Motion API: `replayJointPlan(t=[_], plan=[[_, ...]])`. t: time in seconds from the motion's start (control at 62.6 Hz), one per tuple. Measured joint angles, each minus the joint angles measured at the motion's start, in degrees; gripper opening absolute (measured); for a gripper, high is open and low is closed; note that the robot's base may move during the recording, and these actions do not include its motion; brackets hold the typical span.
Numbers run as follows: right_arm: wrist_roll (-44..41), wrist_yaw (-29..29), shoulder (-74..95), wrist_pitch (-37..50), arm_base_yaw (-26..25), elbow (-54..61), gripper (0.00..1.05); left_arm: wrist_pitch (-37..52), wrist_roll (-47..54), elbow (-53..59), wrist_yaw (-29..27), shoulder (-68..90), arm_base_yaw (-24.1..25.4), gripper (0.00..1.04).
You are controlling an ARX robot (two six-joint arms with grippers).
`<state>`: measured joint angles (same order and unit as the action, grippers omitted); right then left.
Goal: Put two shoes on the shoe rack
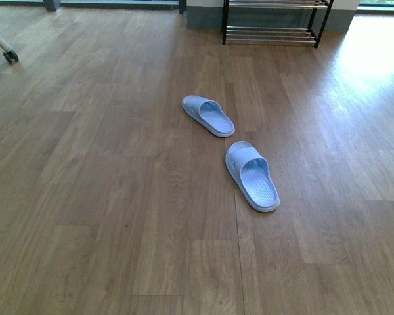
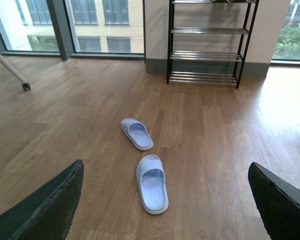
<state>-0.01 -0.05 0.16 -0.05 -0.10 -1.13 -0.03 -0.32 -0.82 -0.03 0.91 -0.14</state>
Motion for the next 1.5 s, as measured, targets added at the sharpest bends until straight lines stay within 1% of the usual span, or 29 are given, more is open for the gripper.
replayJointPlan(t=[1.038, 1.054, 1.07, 1.086, 1.118, 1.166, 1.214, 1.23, 1.262, 1.294, 1.326, 1.39, 1.501], plan=[[0.02, 0.04, 0.0, -0.02, 0.07, 0.0, 0.95, 0.02, 0.04, 0.0, 0.04, -0.02, 0.0, 0.95], [0.02, 0.07, 0.0, -0.02, 0.07, 0.0, 0.95, -0.31, -0.5, -0.11, -1.01, 0.26, -0.22, 0.95], [0.0, 0.09, 0.02, -0.02, 0.07, 0.0, 0.95, -2.73, -2.36, -0.85, -4.57, 1.31, -1.11, 0.95], [0.0, 0.07, 0.04, -0.02, 0.07, 0.0, 0.95, -4.52, -2.84, -1.57, -6.67, 1.92, -1.84, 0.95], [0.0, 0.15, 0.07, -0.02, 0.07, 0.0, 0.95, -11.8, -8.46, -4.37, -13.75, 6.25, -4.74, 0.95], [0.0, 0.13, 0.02, 0.0, 0.07, 0.0, 0.95, -18.14, -17.64, -7.15, -19.43, 12.5, -6.4, 0.95], [0.02, 0.13, 0.09, -0.02, 0.07, 0.0, 0.95, -19.02, -23.52, -7.87, -18.84, 16.96, -6.78, 0.95], [0.02, 0.13, 0.11, -0.02, 0.07, 0.0, 0.95, -18.58, -27.71, -8.17, -17.99, 19.3, -6.91, 0.95], [0.0, 0.13, 0.09, -0.02, 0.07, 0.0, 0.95, -17.05, -31.56, -8.72, -16.33, 23.19, -7.21, 0.95], [0.02, 0.04, 0.09, -0.02, 0.07, 0.0, 0.95, -13.73, -36.57, -9.42, -14.05, 28.74, -7.39, 0.95], [0.02, 0.04, 0.09, -0.02, 0.07, 0.0, 0.95, -10.95, -38.73, -10.03, -12.07, 33.2, -7.39, 0.95], [0.02, 0.07, 0.09, -0.02, 0.07, 0.0, 0.95, -5.18, -40.13, -12.31, -9.2, 44.78, -7.26, 0.95], [0.0, 0.07, 0.09, -0.02, 0.07, 0.0, 0.95, 1.44, -37.42, -16.85, -8.9, 62.8, -8.07, 0.95]])
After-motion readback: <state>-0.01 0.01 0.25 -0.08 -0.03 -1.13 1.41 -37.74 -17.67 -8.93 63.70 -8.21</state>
